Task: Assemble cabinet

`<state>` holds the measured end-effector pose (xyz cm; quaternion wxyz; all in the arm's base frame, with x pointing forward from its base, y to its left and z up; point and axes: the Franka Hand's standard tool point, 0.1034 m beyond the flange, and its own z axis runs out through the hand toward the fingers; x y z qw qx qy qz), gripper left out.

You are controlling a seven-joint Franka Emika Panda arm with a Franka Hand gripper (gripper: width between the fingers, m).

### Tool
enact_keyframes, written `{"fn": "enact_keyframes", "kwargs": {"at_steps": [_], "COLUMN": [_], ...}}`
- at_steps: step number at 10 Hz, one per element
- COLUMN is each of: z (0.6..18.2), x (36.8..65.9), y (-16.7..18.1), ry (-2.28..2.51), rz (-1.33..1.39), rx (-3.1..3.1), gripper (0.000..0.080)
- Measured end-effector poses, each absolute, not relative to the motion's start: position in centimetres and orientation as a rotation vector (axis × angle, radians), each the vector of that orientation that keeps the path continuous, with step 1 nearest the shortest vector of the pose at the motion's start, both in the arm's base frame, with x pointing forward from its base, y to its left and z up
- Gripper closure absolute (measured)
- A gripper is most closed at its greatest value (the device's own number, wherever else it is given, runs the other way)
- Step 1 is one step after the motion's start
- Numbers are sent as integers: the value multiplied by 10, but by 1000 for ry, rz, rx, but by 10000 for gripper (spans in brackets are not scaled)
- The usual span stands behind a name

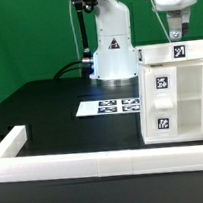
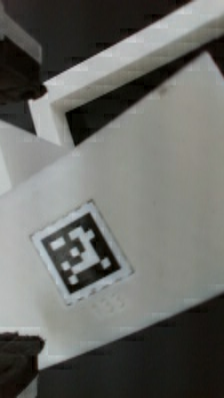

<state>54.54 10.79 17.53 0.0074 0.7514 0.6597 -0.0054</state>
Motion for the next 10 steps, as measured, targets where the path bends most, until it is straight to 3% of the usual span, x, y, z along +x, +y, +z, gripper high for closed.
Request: {"fn": "enact_keyframes", "kwargs": {"at_steps": [2, 10], "z": [166, 165], "x": [544, 531], "y": [108, 105], "ry": [2241, 2302], "rz": [-63, -97], "rx": [2155, 2079], "gripper": [150, 150]}}
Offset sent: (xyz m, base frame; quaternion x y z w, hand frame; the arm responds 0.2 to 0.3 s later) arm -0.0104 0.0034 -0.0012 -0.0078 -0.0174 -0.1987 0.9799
